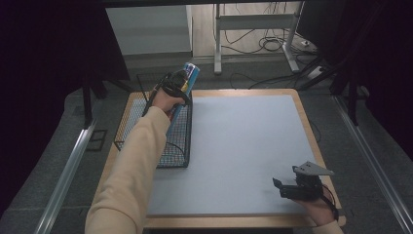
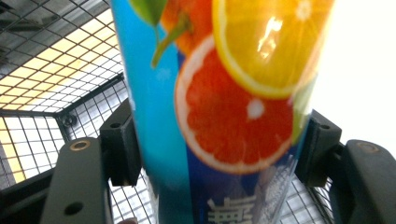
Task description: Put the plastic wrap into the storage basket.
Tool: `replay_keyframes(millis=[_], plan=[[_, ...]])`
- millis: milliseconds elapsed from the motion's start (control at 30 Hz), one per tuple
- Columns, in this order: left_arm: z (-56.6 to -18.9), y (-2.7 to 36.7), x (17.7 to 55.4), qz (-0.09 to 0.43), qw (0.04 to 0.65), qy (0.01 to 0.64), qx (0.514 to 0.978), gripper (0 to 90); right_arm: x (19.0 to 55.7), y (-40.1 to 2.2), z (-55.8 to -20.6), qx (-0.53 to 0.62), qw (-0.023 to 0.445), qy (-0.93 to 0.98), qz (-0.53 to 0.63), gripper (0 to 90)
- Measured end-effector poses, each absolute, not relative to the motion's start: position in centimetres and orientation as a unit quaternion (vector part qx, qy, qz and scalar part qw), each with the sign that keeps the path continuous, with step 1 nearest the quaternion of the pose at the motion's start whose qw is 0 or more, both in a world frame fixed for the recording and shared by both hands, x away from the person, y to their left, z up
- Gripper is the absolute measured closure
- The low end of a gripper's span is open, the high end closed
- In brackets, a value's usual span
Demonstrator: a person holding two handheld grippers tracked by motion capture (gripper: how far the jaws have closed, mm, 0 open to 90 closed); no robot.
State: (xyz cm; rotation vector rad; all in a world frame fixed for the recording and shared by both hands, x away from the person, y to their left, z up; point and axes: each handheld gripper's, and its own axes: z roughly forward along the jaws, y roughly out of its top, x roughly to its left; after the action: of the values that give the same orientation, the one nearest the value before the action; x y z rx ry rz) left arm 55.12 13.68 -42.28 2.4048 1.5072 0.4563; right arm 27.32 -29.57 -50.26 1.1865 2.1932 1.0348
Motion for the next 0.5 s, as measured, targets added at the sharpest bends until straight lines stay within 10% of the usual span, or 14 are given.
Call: replay_keyframes(millis=[500], plan=[[-42.90,13.19,55.18,0.167,0.114,0.507,0.838,29.5,27.27,-29.62,-50.25,0.428,0.221,0.793,0.374,13.1]])
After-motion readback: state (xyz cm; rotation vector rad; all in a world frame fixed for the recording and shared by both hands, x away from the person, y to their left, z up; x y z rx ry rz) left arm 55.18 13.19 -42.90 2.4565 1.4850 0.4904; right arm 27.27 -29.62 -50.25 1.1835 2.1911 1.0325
